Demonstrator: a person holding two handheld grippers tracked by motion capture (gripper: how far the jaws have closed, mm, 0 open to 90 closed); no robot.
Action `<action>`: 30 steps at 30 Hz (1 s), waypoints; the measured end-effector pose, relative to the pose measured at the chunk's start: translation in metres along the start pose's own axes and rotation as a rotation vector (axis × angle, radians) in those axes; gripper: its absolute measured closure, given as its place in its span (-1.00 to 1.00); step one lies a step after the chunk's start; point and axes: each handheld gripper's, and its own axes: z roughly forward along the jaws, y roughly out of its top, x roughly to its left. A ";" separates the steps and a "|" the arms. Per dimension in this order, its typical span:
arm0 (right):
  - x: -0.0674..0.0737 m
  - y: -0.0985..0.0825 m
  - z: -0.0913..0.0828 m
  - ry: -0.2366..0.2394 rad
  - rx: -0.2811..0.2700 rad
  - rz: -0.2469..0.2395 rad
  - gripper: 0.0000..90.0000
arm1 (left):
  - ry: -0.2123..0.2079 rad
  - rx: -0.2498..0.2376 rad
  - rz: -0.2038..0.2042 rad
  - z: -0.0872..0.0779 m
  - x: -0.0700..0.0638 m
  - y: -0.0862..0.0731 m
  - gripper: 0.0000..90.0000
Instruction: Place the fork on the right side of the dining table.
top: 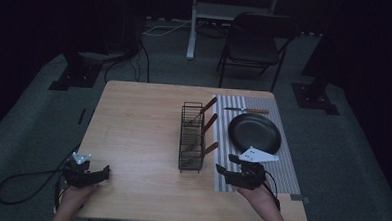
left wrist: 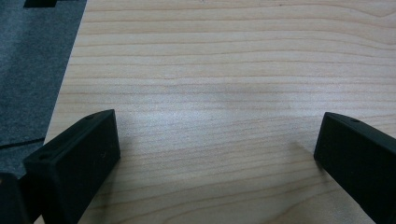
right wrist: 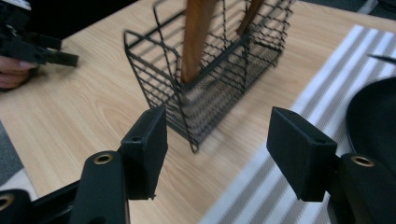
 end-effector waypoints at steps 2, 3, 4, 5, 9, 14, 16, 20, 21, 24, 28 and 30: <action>0.004 0.007 0.003 0.004 -0.004 -0.007 -0.13 | 0.000 0.000 0.000 0.000 0.000 0.000 -0.99; 0.006 0.010 0.004 0.004 -0.010 -0.006 -0.13 | 0.000 0.000 0.000 0.000 0.000 0.000 -0.99; 0.007 0.013 0.006 0.012 -0.012 -0.009 -0.13 | 0.000 0.000 0.000 0.000 0.000 0.000 -0.99; 0.008 0.016 0.007 0.015 -0.016 -0.008 -0.13 | 0.000 0.000 0.000 0.000 0.000 0.000 -0.99; 0.010 0.026 0.014 0.008 -0.022 -0.013 -0.13 | 0.000 0.000 0.000 0.000 0.000 0.000 -0.99; 0.009 0.035 0.022 0.014 -0.028 0.001 -0.03 | 0.000 0.000 0.000 0.000 0.000 0.000 -0.99; 0.011 0.037 0.023 0.023 -0.026 -0.006 0.02 | 0.000 0.000 0.000 0.000 0.000 0.000 -0.99; 0.013 0.039 0.029 0.036 -0.020 0.000 0.13 | 0.000 0.000 0.000 0.000 0.000 0.000 -0.99; 0.013 0.040 0.031 0.036 -0.017 -0.001 0.20 | 0.000 0.000 0.000 0.000 0.000 0.000 -0.99; 0.013 0.041 0.032 0.028 -0.019 -0.005 0.40 | 0.000 0.000 0.000 0.000 0.000 0.000 -0.99; 0.010 0.043 0.031 0.040 -0.023 0.001 0.73 | 0.000 0.001 0.001 0.000 0.000 0.000 -0.99; 0.007 0.043 0.031 0.070 -0.018 0.001 0.78 | 0.000 0.001 0.001 0.000 0.000 0.000 -0.99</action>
